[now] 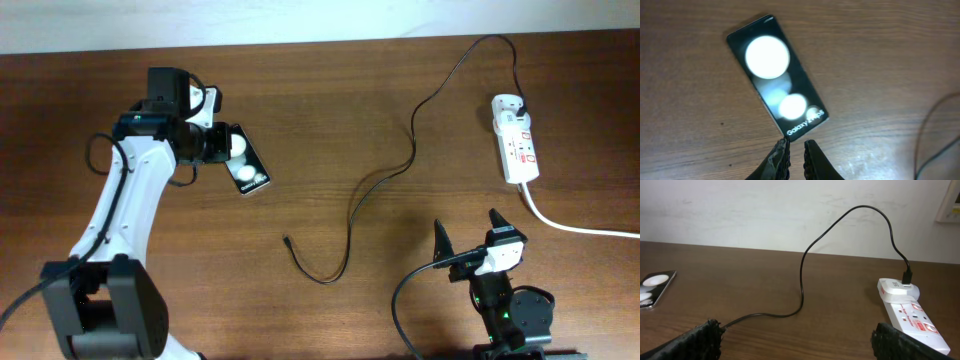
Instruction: Plug charger to phone and switch on socket
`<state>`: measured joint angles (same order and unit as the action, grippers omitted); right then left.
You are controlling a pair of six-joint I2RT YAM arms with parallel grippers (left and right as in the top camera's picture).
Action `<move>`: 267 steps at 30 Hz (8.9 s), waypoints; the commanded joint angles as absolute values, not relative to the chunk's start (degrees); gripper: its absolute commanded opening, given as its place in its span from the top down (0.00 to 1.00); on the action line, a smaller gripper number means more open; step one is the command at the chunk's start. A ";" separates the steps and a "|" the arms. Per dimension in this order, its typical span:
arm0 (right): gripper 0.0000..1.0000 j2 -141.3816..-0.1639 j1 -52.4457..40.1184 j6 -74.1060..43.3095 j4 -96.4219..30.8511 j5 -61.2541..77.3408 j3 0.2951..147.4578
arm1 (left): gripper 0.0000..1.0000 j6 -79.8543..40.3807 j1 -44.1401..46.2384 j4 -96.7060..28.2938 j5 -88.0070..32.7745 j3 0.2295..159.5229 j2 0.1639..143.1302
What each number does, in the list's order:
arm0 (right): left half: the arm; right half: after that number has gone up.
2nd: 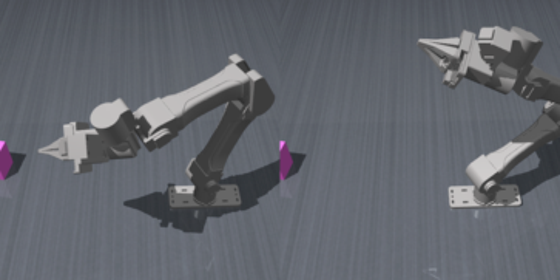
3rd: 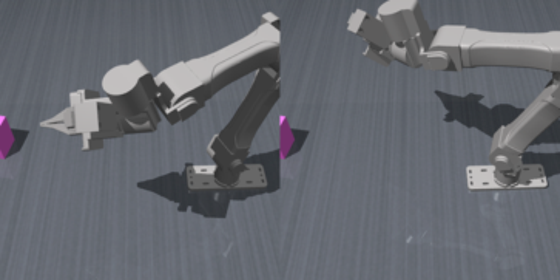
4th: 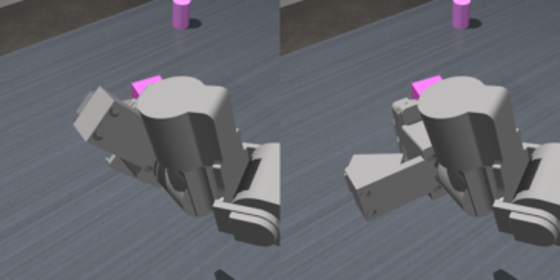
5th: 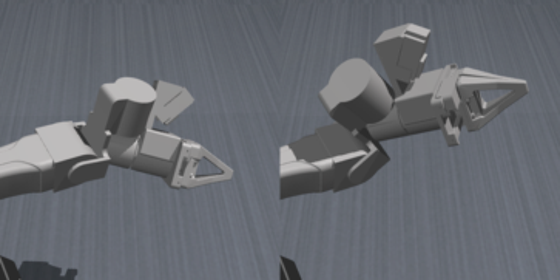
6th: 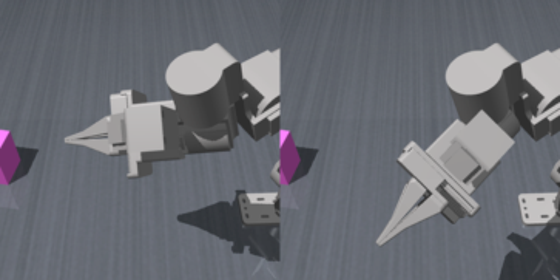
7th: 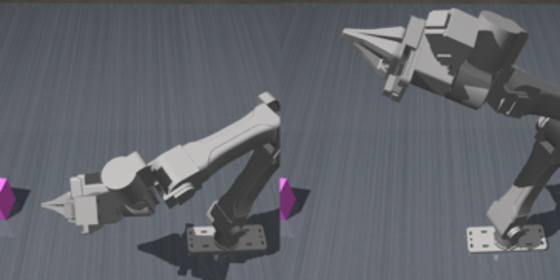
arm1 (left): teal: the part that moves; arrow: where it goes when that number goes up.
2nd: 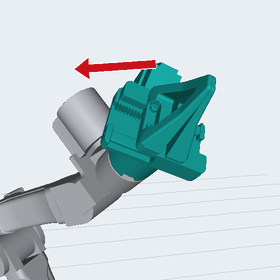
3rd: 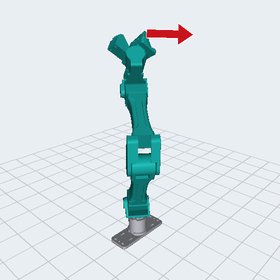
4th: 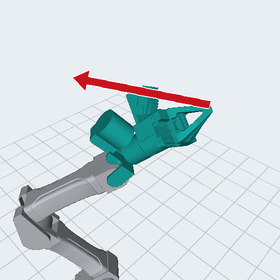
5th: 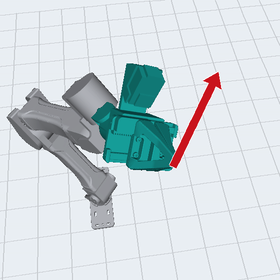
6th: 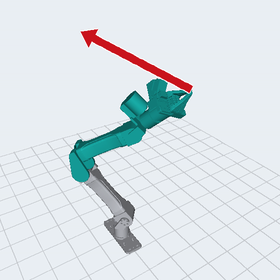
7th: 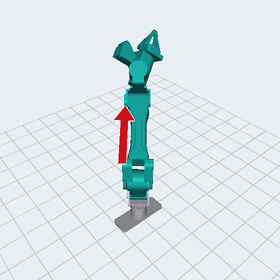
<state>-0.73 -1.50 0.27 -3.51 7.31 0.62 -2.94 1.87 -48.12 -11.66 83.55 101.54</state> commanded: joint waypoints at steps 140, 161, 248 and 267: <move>0.01 -0.19 -1.87 0.64 -3.90 7.03 0.32 | 0.01 -20.93 11.84 -50.81 -4.49 79.48 123.33; 0.01 -0.19 -1.87 0.64 -3.90 7.01 0.32 | 0.01 -22.68 11.86 -52.10 -1.69 79.48 123.33; 0.01 -0.19 -1.87 0.64 -3.90 7.03 0.32 | 0.01 -23.09 10.76 -48.29 1.06 78.78 123.33; 0.01 -0.19 -1.87 0.64 -3.90 7.01 0.32 | 0.01 -23.07 10.74 -47.64 1.06 78.78 123.33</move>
<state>-0.73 -1.50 0.30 -3.53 7.31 0.62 -23.59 11.22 -48.31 1.74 81.58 119.20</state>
